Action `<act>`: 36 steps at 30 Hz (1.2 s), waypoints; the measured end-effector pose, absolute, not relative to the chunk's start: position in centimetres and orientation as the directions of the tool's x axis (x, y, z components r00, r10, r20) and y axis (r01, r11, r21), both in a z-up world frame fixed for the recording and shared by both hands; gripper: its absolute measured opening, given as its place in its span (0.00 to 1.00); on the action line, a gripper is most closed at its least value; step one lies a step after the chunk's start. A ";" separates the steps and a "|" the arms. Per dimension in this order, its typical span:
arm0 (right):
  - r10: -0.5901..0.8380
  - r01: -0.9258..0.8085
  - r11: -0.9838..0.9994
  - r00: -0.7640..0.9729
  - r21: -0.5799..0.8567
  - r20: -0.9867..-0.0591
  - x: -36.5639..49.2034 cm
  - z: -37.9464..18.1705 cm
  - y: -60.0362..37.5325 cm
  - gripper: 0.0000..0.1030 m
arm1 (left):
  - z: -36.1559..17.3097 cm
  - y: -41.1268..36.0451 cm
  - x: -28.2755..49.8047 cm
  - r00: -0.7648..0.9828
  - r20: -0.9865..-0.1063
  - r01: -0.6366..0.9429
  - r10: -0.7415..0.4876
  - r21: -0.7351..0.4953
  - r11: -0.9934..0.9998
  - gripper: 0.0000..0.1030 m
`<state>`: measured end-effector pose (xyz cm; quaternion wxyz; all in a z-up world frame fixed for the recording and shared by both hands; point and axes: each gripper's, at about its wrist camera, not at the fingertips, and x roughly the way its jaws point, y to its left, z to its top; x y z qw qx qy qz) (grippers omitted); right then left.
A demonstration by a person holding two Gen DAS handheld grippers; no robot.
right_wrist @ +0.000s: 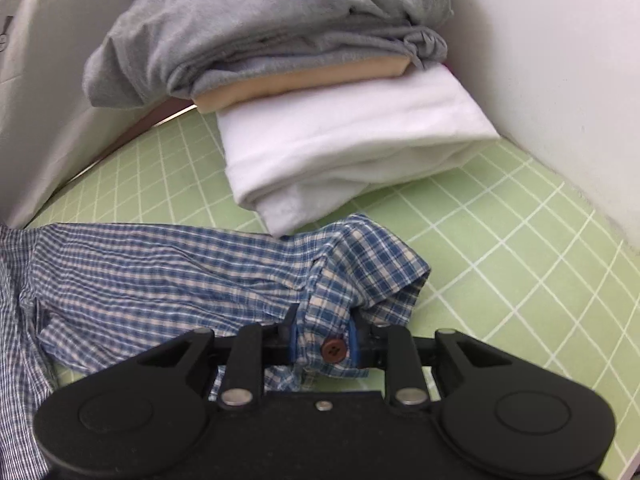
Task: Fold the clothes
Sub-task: 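Grasp the buttoned sleeve cuff with the right gripper and fold it across the shirt body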
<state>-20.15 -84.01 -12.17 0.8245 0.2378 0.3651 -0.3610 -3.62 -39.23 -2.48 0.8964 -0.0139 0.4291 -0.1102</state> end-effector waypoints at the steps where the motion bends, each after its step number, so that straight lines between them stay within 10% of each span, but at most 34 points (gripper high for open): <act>1: -0.430 0.758 0.639 0.489 0.127 -0.759 -20.2 -11.4 -83.5 0.23 | -2.4 -38.6 -3.7 0.602 -0.770 0.179 -0.211 -0.128 0.976 1.00; 21: -0.372 0.579 0.794 0.704 0.185 -0.605 -9.3 -3.1 -68.0 0.23 | -1.8 -27.1 3.9 0.558 -0.819 0.083 -0.131 -0.103 0.991 1.00; 36: 0.142 0.136 0.923 0.749 0.359 -0.648 11.7 -7.6 -53.3 0.23 | -7.8 -25.5 15.4 0.496 -0.859 -0.037 -0.128 -0.168 0.985 0.96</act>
